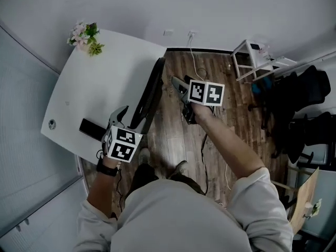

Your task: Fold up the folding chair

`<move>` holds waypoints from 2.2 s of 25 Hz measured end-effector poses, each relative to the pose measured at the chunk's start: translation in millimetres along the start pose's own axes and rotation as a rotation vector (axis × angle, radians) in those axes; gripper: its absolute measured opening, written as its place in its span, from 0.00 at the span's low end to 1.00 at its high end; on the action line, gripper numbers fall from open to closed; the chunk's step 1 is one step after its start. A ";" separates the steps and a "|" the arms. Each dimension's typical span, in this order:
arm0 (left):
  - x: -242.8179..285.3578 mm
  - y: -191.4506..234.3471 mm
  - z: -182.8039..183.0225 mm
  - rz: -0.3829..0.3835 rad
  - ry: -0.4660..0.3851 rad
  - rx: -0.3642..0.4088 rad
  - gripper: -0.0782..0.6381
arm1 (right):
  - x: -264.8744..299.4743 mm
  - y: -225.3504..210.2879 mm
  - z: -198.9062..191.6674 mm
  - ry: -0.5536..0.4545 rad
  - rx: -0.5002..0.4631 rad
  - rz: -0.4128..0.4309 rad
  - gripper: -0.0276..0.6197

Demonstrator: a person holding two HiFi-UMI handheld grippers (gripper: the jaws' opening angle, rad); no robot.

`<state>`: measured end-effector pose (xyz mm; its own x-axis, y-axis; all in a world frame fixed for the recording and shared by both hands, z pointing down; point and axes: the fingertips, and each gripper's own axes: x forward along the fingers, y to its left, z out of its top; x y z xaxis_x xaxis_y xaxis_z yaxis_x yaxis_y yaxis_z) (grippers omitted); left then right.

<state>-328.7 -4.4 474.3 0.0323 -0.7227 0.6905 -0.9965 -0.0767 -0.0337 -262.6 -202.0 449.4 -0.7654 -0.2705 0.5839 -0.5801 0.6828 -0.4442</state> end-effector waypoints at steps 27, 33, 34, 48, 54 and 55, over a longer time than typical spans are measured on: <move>-24.0 -312.6 154.2 -0.258 -0.341 0.178 0.12 | -477.5 -128.4 -121.2 -0.561 -0.365 -0.486 0.07; -25.1 -337.9 156.1 -0.300 -0.355 0.194 0.12 | -497.8 -139.2 -139.4 -0.573 -0.335 -0.512 0.07; -25.2 -339.9 157.1 -0.304 -0.358 0.197 0.12 | -499.3 -140.3 -140.9 -0.575 -0.331 -0.514 0.07; -20.4 -334.1 164.4 -0.297 -0.358 0.210 0.12 | -498.9 -146.4 -135.3 -0.586 -0.319 -0.529 0.07; -19.9 -332.0 162.7 -0.297 -0.347 0.220 0.12 | -496.9 -146.1 -136.5 -0.583 -0.314 -0.529 0.07; -19.8 -331.4 162.1 -0.298 -0.345 0.220 0.12 | -496.5 -145.8 -136.8 -0.582 -0.313 -0.529 0.07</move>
